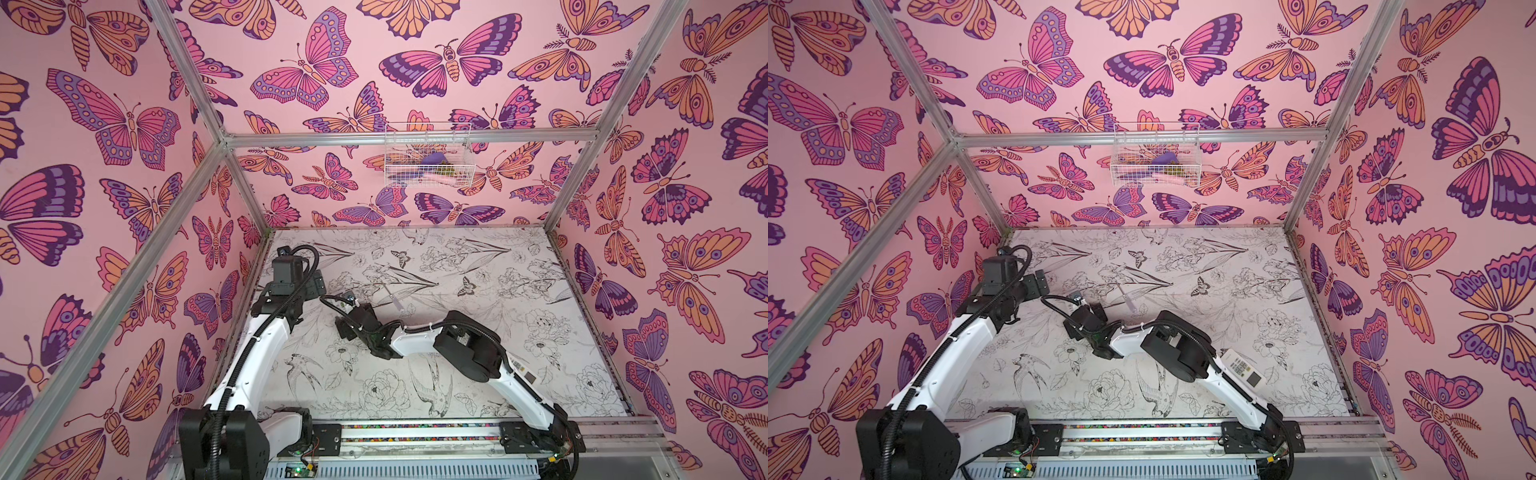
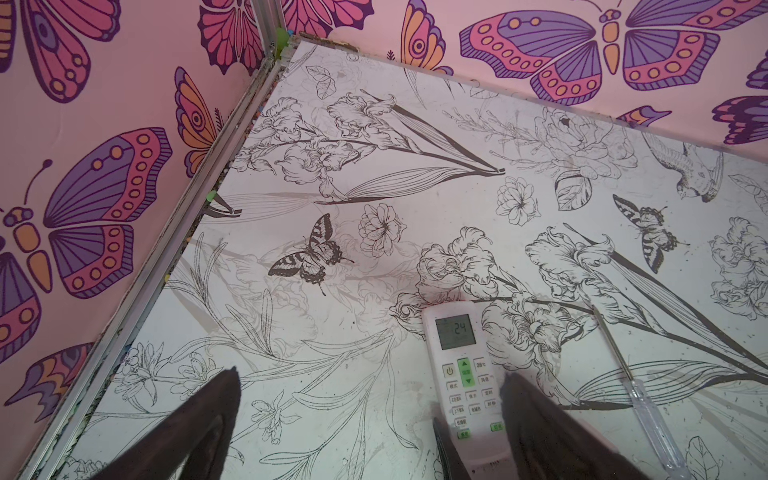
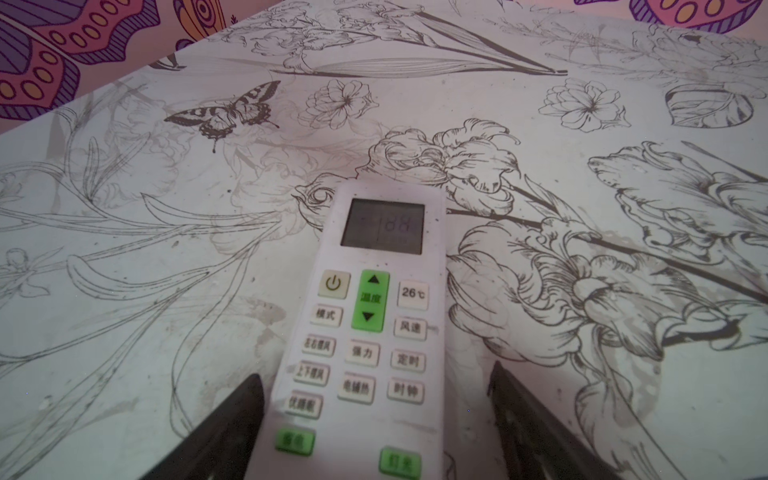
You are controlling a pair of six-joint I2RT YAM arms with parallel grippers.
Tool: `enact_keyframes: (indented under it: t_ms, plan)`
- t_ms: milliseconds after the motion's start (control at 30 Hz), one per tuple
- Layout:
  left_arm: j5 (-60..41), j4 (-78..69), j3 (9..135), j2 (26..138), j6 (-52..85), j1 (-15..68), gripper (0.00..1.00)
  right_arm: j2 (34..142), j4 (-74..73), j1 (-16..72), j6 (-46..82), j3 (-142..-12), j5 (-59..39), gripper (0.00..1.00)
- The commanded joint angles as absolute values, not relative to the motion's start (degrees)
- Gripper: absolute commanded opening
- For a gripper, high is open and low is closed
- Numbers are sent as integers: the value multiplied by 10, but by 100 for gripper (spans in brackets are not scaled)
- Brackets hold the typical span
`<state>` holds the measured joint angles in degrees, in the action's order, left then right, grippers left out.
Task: Unload the batteries from the remote control
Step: 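Lower the right gripper and close it on the remote's bottom end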
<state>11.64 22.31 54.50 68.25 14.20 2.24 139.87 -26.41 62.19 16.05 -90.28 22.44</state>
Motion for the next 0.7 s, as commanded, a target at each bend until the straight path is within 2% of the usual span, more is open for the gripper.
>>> enact_keyframes:
  t_ms: [0,667]
  plan:
    - [114,212,545,675,134,29,99,1437,-226,611,176,-900,195,78]
    - [87,202,537,671,103,43,99,1380,-263,606,154,-842,146,54]
